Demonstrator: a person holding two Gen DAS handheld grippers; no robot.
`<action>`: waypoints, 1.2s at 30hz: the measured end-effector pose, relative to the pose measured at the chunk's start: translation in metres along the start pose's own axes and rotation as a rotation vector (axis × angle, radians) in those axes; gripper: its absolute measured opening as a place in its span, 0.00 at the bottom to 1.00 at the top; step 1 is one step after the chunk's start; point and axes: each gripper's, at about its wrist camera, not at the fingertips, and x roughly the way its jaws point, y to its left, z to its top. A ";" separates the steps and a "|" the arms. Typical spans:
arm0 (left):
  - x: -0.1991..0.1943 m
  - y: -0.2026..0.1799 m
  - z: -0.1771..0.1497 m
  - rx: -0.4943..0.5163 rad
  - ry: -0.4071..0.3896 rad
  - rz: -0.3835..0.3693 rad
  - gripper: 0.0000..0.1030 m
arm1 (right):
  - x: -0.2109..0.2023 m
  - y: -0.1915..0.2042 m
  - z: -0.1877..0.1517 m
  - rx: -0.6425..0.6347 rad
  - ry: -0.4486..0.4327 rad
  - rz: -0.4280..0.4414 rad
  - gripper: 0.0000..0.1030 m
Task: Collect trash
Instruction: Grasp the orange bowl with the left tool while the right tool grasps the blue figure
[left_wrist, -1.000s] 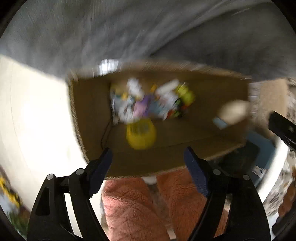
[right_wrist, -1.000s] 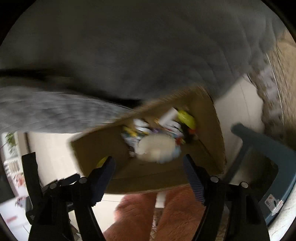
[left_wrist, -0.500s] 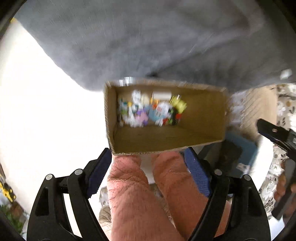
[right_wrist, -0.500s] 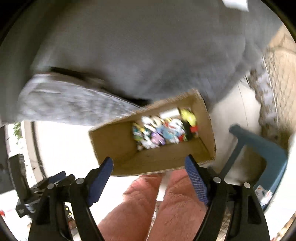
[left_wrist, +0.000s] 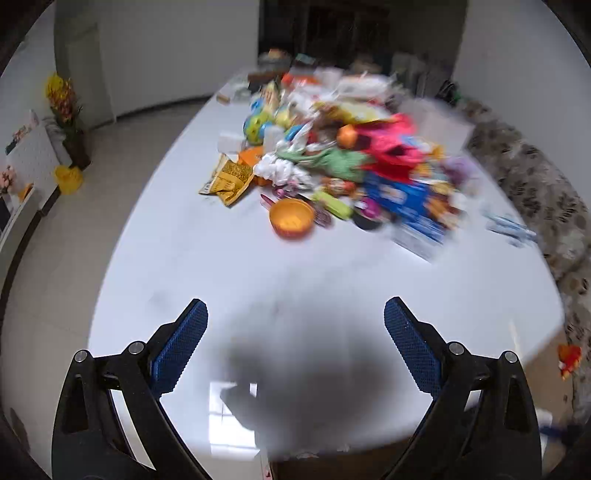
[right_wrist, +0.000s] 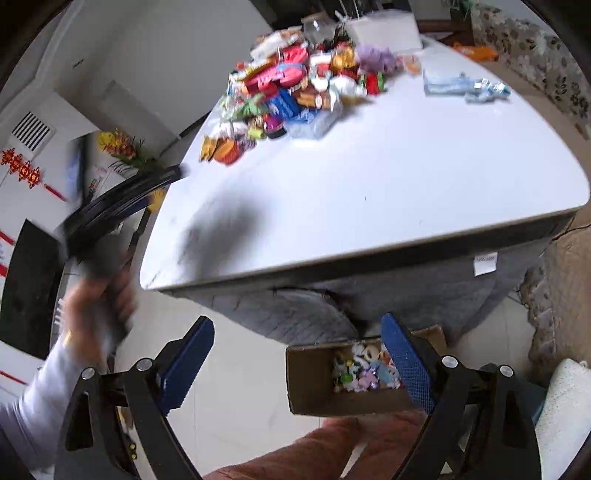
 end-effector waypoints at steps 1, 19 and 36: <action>0.017 0.001 0.014 -0.016 0.017 -0.001 0.91 | -0.004 -0.001 -0.002 0.003 -0.010 -0.006 0.88; 0.072 0.028 0.044 -0.057 0.132 -0.113 0.47 | -0.020 -0.018 0.003 0.064 -0.063 -0.090 0.87; -0.085 0.044 -0.103 -0.192 0.132 -0.125 0.47 | 0.051 -0.234 0.236 0.727 -0.196 -0.174 0.84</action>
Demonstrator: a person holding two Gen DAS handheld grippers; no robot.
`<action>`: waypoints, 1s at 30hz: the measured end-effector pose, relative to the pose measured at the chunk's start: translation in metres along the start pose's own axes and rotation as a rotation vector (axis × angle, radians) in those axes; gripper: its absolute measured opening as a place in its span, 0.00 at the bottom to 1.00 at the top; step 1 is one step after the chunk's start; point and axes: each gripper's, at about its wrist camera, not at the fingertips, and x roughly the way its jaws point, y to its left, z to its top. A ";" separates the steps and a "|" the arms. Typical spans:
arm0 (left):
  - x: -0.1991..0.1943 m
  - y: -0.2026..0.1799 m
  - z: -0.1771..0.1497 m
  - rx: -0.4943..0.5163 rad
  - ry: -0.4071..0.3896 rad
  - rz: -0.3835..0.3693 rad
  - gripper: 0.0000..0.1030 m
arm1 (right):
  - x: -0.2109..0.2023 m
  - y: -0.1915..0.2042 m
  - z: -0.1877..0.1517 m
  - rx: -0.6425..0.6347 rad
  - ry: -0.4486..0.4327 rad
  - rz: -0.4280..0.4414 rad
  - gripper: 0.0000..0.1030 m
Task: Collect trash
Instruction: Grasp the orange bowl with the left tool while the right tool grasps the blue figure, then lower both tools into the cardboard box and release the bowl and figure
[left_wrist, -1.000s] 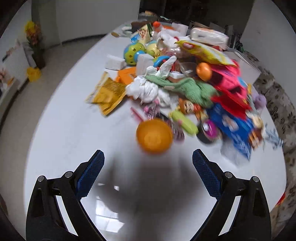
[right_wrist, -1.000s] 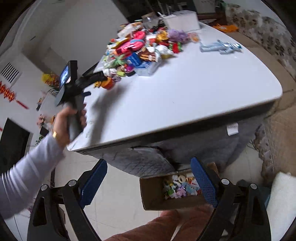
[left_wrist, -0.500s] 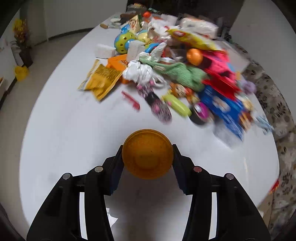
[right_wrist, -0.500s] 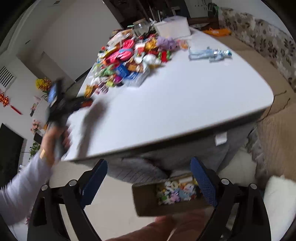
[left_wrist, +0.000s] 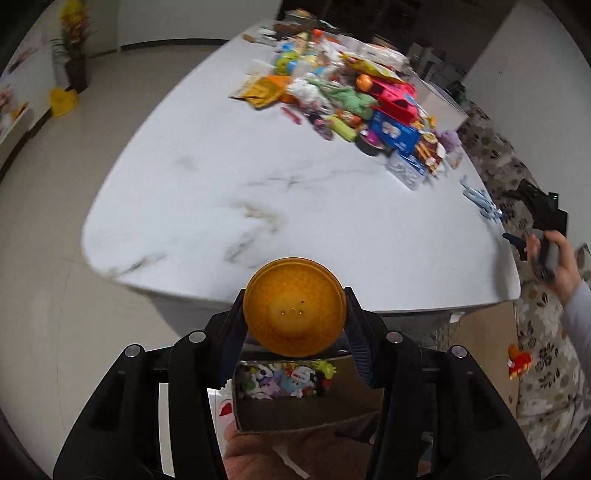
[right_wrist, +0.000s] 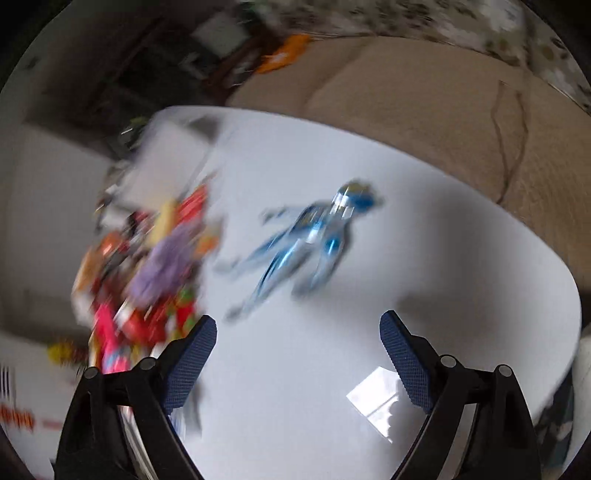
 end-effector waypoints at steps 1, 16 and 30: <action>-0.005 0.004 -0.002 -0.020 -0.009 0.013 0.47 | 0.011 0.001 0.012 0.030 0.000 -0.024 0.84; -0.011 0.003 -0.014 -0.075 -0.006 0.055 0.47 | 0.033 0.085 0.025 -0.358 -0.007 -0.178 0.39; 0.005 -0.059 -0.006 0.194 0.048 -0.128 0.47 | -0.153 0.067 -0.152 -0.804 -0.006 0.087 0.39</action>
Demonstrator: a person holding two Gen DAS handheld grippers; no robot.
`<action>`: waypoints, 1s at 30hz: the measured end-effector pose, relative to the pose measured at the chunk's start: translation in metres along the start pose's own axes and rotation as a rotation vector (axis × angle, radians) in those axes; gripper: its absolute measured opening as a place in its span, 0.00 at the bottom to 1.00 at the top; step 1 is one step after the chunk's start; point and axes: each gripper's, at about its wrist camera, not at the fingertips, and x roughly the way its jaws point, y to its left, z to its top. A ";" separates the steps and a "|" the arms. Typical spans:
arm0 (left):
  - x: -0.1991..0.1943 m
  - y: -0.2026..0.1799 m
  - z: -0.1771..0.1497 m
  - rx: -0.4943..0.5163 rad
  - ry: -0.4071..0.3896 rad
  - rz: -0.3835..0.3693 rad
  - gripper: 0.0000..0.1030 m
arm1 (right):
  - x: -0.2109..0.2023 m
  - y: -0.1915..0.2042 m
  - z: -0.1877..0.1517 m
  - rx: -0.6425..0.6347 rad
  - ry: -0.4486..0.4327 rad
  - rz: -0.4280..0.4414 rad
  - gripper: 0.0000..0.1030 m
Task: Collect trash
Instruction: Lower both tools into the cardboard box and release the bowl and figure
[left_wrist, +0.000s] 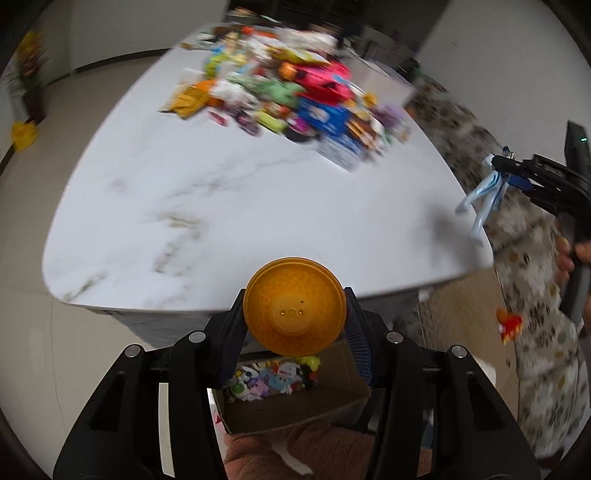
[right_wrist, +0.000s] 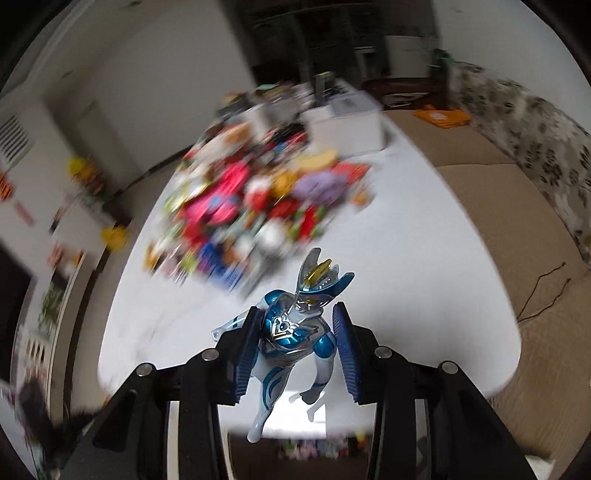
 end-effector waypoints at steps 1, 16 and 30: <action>0.002 -0.003 -0.005 0.018 0.019 -0.013 0.47 | -0.002 0.007 -0.012 -0.009 0.019 0.006 0.39; 0.168 0.037 -0.155 -0.058 0.445 0.105 0.47 | 0.129 0.003 -0.251 0.126 0.392 -0.162 0.39; 0.273 0.100 -0.199 -0.241 0.639 0.312 0.75 | 0.221 -0.028 -0.284 0.142 0.521 -0.251 0.66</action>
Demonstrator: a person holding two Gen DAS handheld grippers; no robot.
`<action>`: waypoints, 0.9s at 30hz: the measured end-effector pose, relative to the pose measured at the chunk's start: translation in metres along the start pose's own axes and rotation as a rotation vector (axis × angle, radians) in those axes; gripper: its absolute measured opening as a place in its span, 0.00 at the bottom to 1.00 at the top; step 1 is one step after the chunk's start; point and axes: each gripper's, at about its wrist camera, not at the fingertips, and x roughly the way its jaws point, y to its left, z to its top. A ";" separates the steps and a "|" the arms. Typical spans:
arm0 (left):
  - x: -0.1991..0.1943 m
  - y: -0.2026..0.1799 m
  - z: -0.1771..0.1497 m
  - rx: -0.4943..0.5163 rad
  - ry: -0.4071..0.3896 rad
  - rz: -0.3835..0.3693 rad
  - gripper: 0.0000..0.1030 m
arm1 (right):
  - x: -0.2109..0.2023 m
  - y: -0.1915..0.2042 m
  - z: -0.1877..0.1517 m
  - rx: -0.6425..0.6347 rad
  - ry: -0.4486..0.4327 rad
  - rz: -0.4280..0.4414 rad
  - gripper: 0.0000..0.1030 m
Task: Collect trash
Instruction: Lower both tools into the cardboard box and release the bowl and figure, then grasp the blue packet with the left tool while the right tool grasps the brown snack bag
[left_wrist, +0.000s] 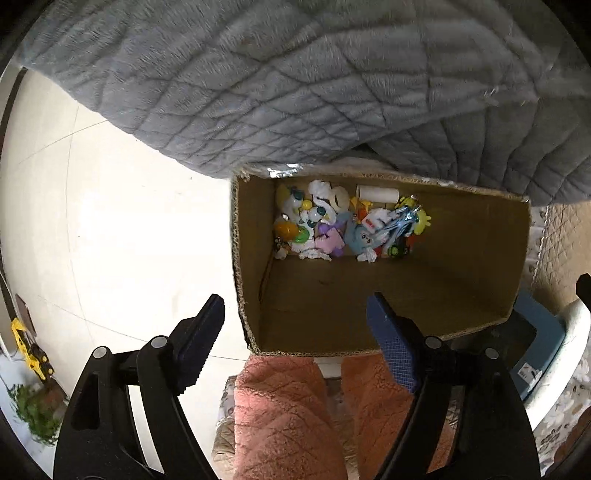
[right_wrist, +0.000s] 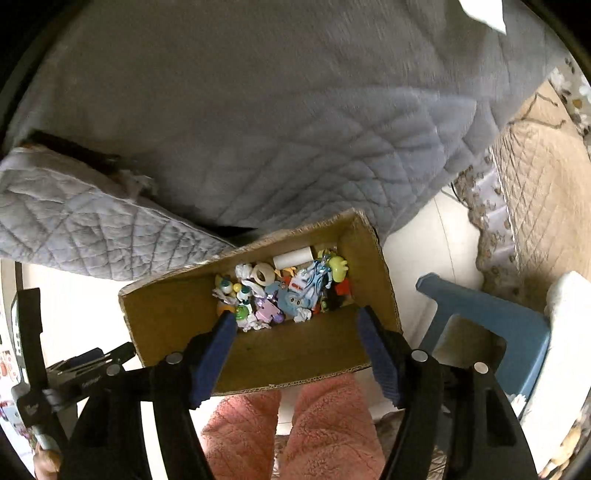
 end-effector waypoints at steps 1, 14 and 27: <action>-0.006 0.000 0.000 -0.004 -0.001 -0.009 0.75 | -0.005 0.002 0.003 -0.012 -0.009 0.003 0.67; -0.194 0.002 -0.064 0.131 -0.271 -0.160 0.87 | -0.238 0.082 0.058 -0.296 -0.402 0.291 0.83; -0.255 0.038 -0.082 -0.010 -0.417 -0.137 0.87 | -0.241 0.234 0.296 -0.524 -0.535 -0.040 0.72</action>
